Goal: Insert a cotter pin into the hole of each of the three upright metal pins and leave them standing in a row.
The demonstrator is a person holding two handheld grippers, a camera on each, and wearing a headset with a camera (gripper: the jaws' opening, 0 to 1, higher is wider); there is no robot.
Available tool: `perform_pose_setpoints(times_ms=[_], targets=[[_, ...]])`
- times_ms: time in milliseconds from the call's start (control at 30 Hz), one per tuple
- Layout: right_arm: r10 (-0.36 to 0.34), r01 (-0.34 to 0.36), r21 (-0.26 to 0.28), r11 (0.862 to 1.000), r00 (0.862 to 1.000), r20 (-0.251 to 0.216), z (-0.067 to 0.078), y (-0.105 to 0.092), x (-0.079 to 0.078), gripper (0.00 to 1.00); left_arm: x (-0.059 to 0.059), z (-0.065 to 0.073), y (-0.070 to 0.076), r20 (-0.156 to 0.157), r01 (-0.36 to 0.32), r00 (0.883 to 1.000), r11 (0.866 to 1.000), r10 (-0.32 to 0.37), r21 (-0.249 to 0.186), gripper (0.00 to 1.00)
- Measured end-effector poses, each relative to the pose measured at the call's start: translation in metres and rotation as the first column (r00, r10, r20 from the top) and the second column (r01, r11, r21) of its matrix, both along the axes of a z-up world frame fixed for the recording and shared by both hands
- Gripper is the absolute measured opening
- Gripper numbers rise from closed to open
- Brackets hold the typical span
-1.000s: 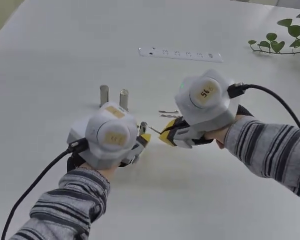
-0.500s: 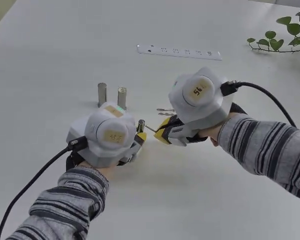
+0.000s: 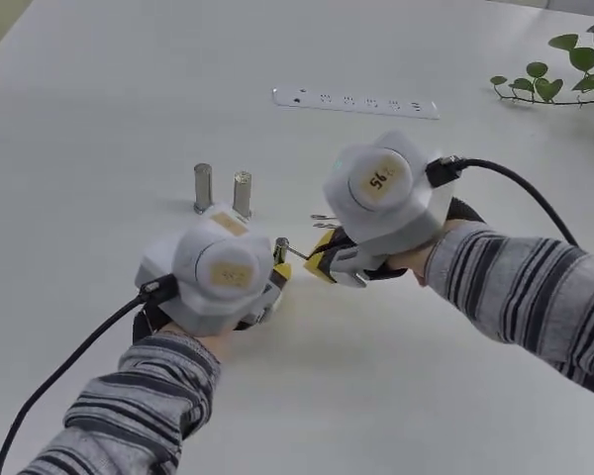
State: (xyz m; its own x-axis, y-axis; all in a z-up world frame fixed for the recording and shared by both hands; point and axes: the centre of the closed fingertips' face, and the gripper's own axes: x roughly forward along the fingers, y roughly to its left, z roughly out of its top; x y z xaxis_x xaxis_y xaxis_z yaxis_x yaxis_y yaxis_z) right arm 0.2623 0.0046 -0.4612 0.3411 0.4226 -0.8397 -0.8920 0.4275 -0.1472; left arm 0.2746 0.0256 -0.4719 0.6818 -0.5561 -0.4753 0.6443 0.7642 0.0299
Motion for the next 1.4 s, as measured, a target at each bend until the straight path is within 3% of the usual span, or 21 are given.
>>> perform_pose_setpoints(times_ms=[300, 433, 600, 1033, 1133, 1400], targets=[[-0.004, 0.004, -0.027, 1.0, 1.0, -0.011, 0.006, 0.0, -0.003, 0.0, 0.0, -0.001, 0.0, 0.008, 0.006, 1.0, 1.0, -0.006, 0.022, 0.05], [-0.008, 0.008, 0.001, 1.0, 1.0, -0.022, 0.013, 0.005, -0.005, 0.0, 0.0, -0.002, 0.0, 0.016, 0.015, 1.0, 0.999, -0.016, 0.048, 0.06], [-0.002, 0.002, 0.021, 1.0, 1.0, -0.013, 0.016, 0.011, -0.002, 0.0, -0.001, -0.002, -0.002, 0.012, 0.017, 1.0, 0.999, -0.017, 0.04, 0.06], [0.053, -0.053, 0.013, 0.998, 0.998, 0.023, 0.015, 0.017, 0.0, 0.0, -0.002, -0.003, -0.002, 0.011, 0.011, 1.0, 0.999, -0.012, 0.044, 0.06], [0.045, -0.045, 0.042, 0.998, 0.999, 0.016, 0.017, 0.02, 0.0, 0.0, -0.002, -0.003, -0.002, 0.009, 0.01, 1.0, 0.999, -0.01, 0.042, 0.06], [0.025, -0.026, 0.045, 0.999, 1.0, 0.009, 0.02, 0.016, -0.005, 0.06, -0.002, -0.003, -0.002, 0.004, 0.005, 1.0, 0.999, -0.005, 0.036, 0.06]])
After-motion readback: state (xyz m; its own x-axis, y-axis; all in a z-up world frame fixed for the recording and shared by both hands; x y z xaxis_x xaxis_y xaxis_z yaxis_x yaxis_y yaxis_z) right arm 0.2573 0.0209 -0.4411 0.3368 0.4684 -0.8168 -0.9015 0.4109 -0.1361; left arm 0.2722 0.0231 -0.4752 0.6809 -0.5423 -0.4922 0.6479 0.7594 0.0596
